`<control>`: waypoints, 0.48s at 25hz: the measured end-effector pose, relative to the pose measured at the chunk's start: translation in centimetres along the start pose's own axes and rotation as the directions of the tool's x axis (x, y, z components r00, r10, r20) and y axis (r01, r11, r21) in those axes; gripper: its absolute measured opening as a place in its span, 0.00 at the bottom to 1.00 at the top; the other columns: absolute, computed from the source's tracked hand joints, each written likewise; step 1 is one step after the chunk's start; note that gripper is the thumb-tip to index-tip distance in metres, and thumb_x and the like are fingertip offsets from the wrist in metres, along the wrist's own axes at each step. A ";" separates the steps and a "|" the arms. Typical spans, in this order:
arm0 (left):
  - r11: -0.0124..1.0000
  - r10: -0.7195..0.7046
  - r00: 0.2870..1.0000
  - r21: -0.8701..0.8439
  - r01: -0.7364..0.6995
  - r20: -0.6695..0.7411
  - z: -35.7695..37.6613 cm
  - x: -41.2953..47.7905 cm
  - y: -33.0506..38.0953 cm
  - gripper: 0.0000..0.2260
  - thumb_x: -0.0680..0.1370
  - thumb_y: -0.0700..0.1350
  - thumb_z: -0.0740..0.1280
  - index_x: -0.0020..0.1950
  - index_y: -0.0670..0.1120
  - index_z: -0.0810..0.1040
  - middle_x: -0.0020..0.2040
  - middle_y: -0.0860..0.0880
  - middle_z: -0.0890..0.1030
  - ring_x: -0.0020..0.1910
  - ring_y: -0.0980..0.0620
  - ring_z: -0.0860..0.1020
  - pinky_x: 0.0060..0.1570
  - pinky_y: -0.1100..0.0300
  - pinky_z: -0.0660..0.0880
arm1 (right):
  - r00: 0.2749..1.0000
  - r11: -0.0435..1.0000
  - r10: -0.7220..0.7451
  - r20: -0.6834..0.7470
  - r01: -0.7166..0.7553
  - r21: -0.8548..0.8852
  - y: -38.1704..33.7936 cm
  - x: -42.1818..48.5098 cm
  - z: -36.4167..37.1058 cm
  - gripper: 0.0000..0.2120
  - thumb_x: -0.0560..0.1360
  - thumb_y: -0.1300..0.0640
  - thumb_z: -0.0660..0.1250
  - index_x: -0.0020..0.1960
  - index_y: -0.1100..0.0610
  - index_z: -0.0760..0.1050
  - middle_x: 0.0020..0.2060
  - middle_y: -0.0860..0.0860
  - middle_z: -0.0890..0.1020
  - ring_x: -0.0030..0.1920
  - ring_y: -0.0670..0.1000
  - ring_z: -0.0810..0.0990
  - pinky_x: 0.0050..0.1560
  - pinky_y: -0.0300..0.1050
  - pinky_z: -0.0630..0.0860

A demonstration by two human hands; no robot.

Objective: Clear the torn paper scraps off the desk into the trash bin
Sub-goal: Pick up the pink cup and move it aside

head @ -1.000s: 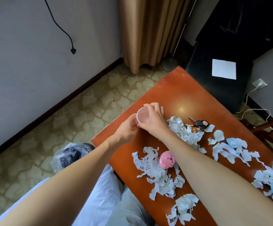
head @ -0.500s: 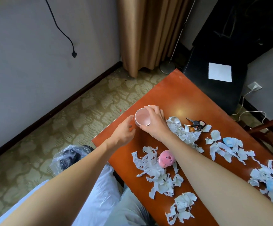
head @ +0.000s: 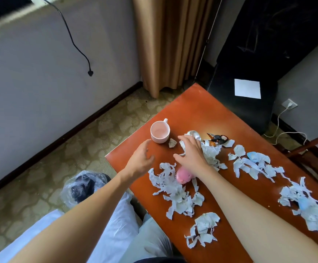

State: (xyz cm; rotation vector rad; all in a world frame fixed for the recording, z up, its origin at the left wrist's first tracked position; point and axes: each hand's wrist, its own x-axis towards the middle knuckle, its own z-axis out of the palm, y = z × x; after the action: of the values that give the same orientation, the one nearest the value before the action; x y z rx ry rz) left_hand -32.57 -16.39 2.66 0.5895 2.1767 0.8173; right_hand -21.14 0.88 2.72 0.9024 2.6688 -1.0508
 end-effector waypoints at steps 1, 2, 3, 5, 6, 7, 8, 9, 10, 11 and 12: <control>1.000 0.001 1.000 0.000 -0.001 -0.006 0.5 -0.6 0.2 0.27 0.80 0.41 0.62 0.79 0.48 0.58 0.77 0.47 0.64 0.73 0.48 0.68 0.70 0.52 0.69 | 1.000 1.000 -0.002 -0.002 0.002 -0.014 0.5 -0.7 -0.1 0.30 0.75 0.54 0.69 0.75 0.52 0.63 0.72 0.47 0.64 0.72 0.50 0.58 0.71 0.49 0.61; 1.000 0.006 1.000 0.005 -0.006 -0.009 1.1 -1.4 0.5 0.27 0.80 0.42 0.62 0.79 0.47 0.58 0.77 0.47 0.64 0.73 0.48 0.68 0.70 0.52 0.68 | 1.000 1.000 -0.004 -0.009 0.003 -0.031 0.9 -1.8 -0.3 0.30 0.75 0.54 0.69 0.74 0.51 0.64 0.72 0.47 0.65 0.72 0.50 0.59 0.71 0.49 0.61; 1.000 0.012 1.000 0.012 -0.012 -0.009 1.8 -2.2 0.7 0.27 0.81 0.42 0.62 0.78 0.48 0.58 0.77 0.47 0.64 0.73 0.48 0.68 0.70 0.52 0.68 | 1.000 0.999 -0.001 -0.013 0.001 -0.042 1.4 -2.8 -0.4 0.30 0.75 0.55 0.69 0.74 0.51 0.64 0.72 0.46 0.65 0.72 0.51 0.59 0.71 0.50 0.61; 0.999 0.018 1.000 0.034 -0.018 -0.006 3.1 -3.6 1.0 0.27 0.81 0.43 0.62 0.78 0.48 0.58 0.77 0.47 0.64 0.73 0.49 0.67 0.71 0.51 0.68 | 1.000 1.000 0.007 -0.015 -0.007 -0.028 2.3 -4.9 -0.5 0.30 0.75 0.56 0.68 0.74 0.50 0.64 0.72 0.46 0.66 0.72 0.50 0.60 0.72 0.51 0.61; 0.999 0.017 1.000 0.041 -0.017 -0.003 3.9 -4.3 1.0 0.27 0.81 0.44 0.62 0.78 0.49 0.58 0.77 0.48 0.64 0.73 0.49 0.67 0.71 0.51 0.68 | 1.000 1.000 0.006 -0.013 -0.006 -0.015 2.7 -5.9 -0.5 0.29 0.75 0.57 0.68 0.74 0.50 0.64 0.72 0.46 0.66 0.72 0.50 0.60 0.72 0.51 0.61; 0.999 0.016 1.000 0.044 -0.016 0.001 4.6 -5.0 1.0 0.27 0.81 0.45 0.63 0.78 0.49 0.58 0.77 0.48 0.64 0.73 0.49 0.67 0.71 0.51 0.67 | 1.000 1.000 -0.001 -0.012 0.001 -0.010 3.2 -7.0 -0.4 0.28 0.75 0.56 0.68 0.74 0.50 0.65 0.71 0.45 0.66 0.72 0.49 0.60 0.72 0.50 0.61; 0.999 0.017 1.000 0.047 -0.017 0.008 5.3 -5.7 0.9 0.27 0.81 0.45 0.63 0.78 0.49 0.59 0.77 0.48 0.64 0.74 0.49 0.67 0.72 0.51 0.67 | 1.000 1.000 -0.011 -0.012 0.010 -0.011 3.7 -7.9 -0.2 0.28 0.75 0.56 0.69 0.73 0.50 0.65 0.71 0.46 0.67 0.71 0.49 0.61 0.72 0.50 0.62; 0.998 0.023 1.000 0.057 -0.023 0.013 6.0 -6.2 0.8 0.27 0.81 0.45 0.63 0.78 0.48 0.59 0.77 0.47 0.64 0.74 0.48 0.66 0.72 0.51 0.66 | 1.000 1.000 -0.019 -0.013 0.018 -0.011 4.2 -8.7 0.1 0.28 0.75 0.55 0.69 0.73 0.50 0.66 0.70 0.46 0.67 0.71 0.50 0.61 0.72 0.49 0.62; 0.997 0.034 0.999 0.074 -0.035 0.018 6.8 -7.0 0.7 0.27 0.80 0.44 0.63 0.78 0.48 0.59 0.77 0.47 0.64 0.74 0.48 0.66 0.73 0.52 0.65 | 1.000 1.000 -0.023 -0.009 0.023 -0.008 4.8 -9.7 0.5 0.28 0.74 0.56 0.69 0.73 0.50 0.66 0.70 0.46 0.68 0.71 0.50 0.62 0.72 0.50 0.62; 0.995 0.046 0.999 0.091 -0.047 0.017 7.6 -7.6 0.6 0.27 0.80 0.44 0.63 0.78 0.47 0.59 0.77 0.47 0.64 0.74 0.48 0.65 0.73 0.53 0.64 | 1.000 1.000 -0.027 -0.002 0.027 -0.001 5.3 -10.5 0.8 0.29 0.74 0.56 0.69 0.73 0.50 0.66 0.69 0.46 0.68 0.71 0.50 0.62 0.72 0.50 0.63; 0.993 0.057 0.998 0.105 -0.058 0.014 8.3 -8.1 0.4 0.27 0.80 0.44 0.63 0.78 0.47 0.60 0.77 0.47 0.64 0.75 0.48 0.64 0.73 0.54 0.63 | 0.999 0.999 -0.032 0.009 0.032 0.004 5.9 -11.3 1.3 0.29 0.74 0.57 0.69 0.73 0.50 0.66 0.69 0.46 0.68 0.71 0.50 0.61 0.72 0.51 0.63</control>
State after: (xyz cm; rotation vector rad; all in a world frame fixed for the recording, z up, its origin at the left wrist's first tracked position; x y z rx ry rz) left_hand -21.15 -18.06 2.28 0.7111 2.2117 0.7311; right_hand -8.71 -2.02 2.04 0.8562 2.6841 -1.0639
